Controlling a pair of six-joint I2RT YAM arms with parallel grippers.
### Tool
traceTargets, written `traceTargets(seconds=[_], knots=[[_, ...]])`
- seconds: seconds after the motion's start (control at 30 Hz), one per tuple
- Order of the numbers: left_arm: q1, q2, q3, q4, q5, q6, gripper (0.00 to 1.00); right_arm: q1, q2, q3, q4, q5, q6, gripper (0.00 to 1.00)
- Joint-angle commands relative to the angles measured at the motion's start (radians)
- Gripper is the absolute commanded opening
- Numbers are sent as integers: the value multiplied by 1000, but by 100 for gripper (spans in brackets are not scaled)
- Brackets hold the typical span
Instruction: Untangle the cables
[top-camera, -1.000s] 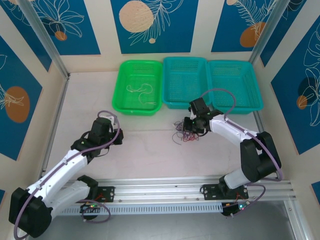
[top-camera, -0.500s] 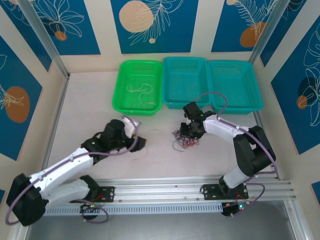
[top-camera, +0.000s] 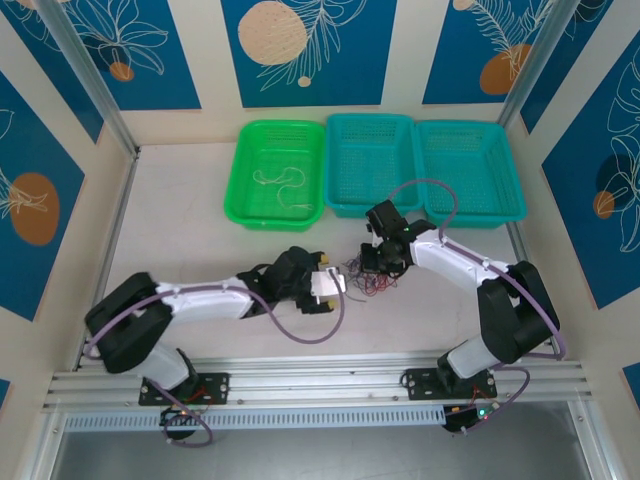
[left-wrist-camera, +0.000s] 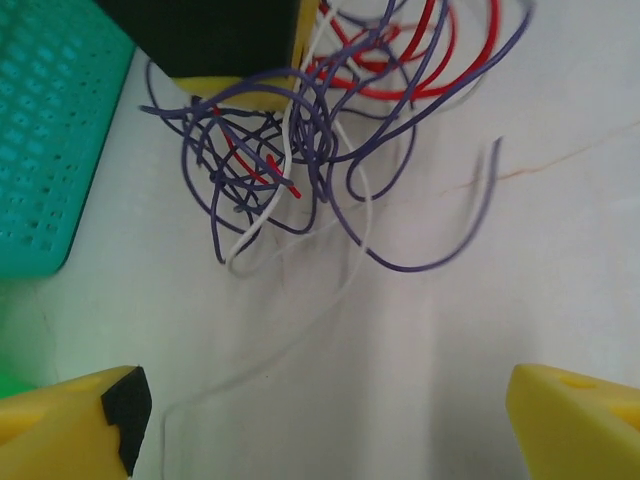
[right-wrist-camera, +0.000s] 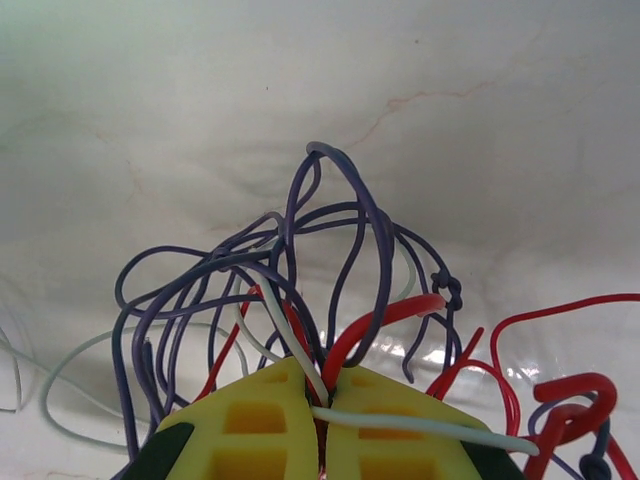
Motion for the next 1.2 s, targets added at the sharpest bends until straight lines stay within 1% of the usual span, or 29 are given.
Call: traceTargets(seconds=[0.0,0.03,0.1,0.13,0.17,0.27,0.3,0.33,0.43,0.53,0.6,0.67,0.73,0.77,0.83,0.9,1.0,1.07,1.13,1.17], knots=[[7,93,76,93,-28,144,91,7,-33,24,-34,-14,-13,5],[12,117,91,90,-25,137,90,9,-34,24,-36,-13,-11,5],[20,164,105,121,-40,122,83,10,-39,25,-39,-4,-1,5],[24,178,103,143,-46,112,74,9,-44,21,-38,1,3,5],[28,187,102,155,-50,102,60,9,-49,17,-37,9,7,5],[32,178,93,169,-63,72,11,5,-61,-2,-37,48,33,6],[34,168,85,170,-66,66,1,0,-62,-10,-37,68,51,6],[35,150,72,174,-75,56,0,-9,-62,-21,-38,81,67,6],[51,61,11,191,-92,-3,0,-67,-55,-59,-32,90,128,6],[65,-65,-60,170,-136,-93,0,-161,-74,-112,-4,36,163,6],[72,-154,-104,142,-182,-155,0,-215,-110,-153,29,5,170,10],[78,-236,-144,99,-242,-217,0,-271,-154,-191,58,-19,172,28],[82,-295,-166,48,-308,-273,0,-310,-190,-221,87,-36,163,41],[86,-320,-176,23,-343,-303,0,-326,-205,-233,96,-45,159,43],[93,-355,-187,-19,-371,-353,0,-355,-220,-239,103,-75,148,46],[94,-373,-197,-31,-347,-373,0,-356,-233,-235,112,-123,124,48],[94,-377,-205,-29,-308,-392,0,-321,-271,-216,107,-161,96,57],[94,-378,-205,-26,-295,-401,0,-273,-319,-198,91,-124,86,64],[95,-389,-208,-18,-284,-414,0,-213,-362,-183,87,-64,78,68],[94,-398,-208,-13,-276,-422,0,-166,-371,-174,89,-32,75,69]])
